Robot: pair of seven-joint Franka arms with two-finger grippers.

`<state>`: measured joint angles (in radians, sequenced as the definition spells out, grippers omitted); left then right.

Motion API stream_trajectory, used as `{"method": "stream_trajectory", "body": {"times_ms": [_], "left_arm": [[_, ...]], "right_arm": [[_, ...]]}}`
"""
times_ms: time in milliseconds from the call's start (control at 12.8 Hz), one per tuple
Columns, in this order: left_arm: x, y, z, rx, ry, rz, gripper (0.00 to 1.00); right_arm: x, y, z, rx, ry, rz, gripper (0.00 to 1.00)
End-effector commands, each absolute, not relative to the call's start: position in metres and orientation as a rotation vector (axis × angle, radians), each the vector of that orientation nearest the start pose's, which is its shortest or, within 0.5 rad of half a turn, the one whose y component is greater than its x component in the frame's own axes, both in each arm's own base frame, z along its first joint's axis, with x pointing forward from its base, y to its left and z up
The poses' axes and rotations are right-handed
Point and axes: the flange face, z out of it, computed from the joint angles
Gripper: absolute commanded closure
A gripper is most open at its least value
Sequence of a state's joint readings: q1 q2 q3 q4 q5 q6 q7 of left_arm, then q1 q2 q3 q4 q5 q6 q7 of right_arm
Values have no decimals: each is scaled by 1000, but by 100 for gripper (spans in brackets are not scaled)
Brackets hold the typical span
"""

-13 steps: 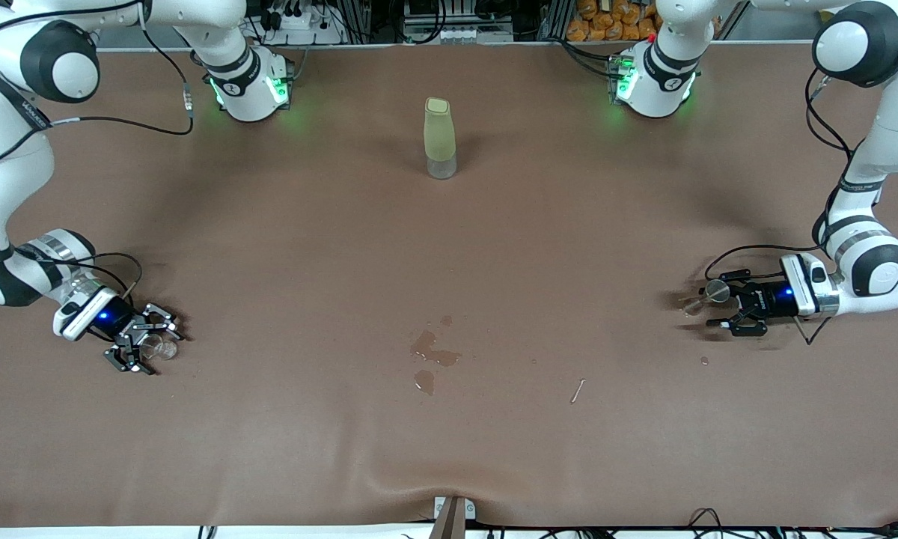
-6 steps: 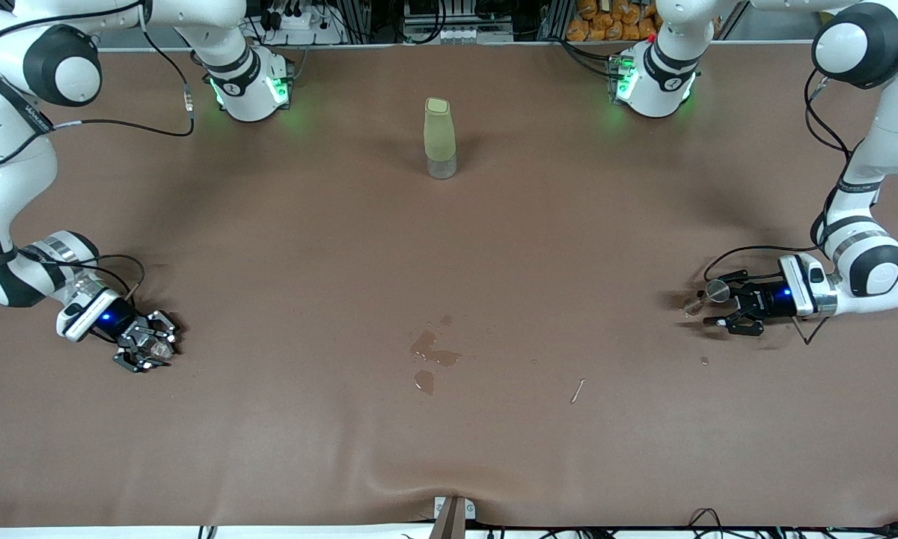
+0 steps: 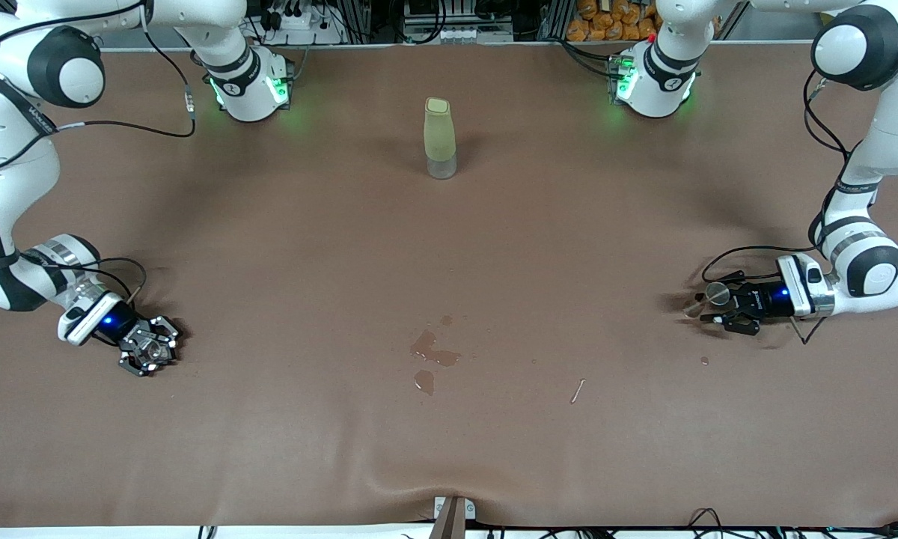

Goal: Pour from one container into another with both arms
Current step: 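Close the left gripper on the jigger while the right gripper grips the beaker, then carry the jigger with the left gripper toward the beaker in the right gripper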

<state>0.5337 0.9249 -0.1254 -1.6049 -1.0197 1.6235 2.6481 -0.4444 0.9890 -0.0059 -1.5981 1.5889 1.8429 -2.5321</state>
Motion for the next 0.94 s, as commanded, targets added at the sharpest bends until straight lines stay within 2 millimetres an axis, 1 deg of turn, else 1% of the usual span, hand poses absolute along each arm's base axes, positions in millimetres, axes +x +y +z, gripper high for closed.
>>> {"method": "stream_trajectory", "body": {"times_ms": [0,78,156,235,391,469,626,704,782,861], "left_arm": [[589,165,93,1380,-1453,1183,74],[588,163,93,1378,-1450,1161,100],[586,160,90,1389,-1420,1138,100],[587,160,92,1394,-1414,1125,100],[594,147,100,1404,-1388,1082,100],[604,125,112,1398,-1365,1050,100],[633,67,139,1396,-1351,1009,100],[648,41,149,1430,-1315,1044,100],[658,3,158,1421,-1280,1070,100],[668,-33,159,1453,-1241,1115,100]], "right_arm": [[646,-181,79,-1807,-999,-1479,100],[654,-167,84,-1791,-1021,-1475,100],[662,-155,90,-1773,-1044,-1475,100],[671,-142,96,-1761,-1047,-1471,100],[684,-116,108,-1750,-1050,-1454,100],[691,-105,116,-1754,-1051,-1440,100],[708,-75,134,-1737,-1036,-1399,100],[716,-58,145,-1729,-1026,-1371,100],[720,-46,157,-1737,-1012,-1342,100],[724,-40,169,-1758,-996,-1320,100]]}}
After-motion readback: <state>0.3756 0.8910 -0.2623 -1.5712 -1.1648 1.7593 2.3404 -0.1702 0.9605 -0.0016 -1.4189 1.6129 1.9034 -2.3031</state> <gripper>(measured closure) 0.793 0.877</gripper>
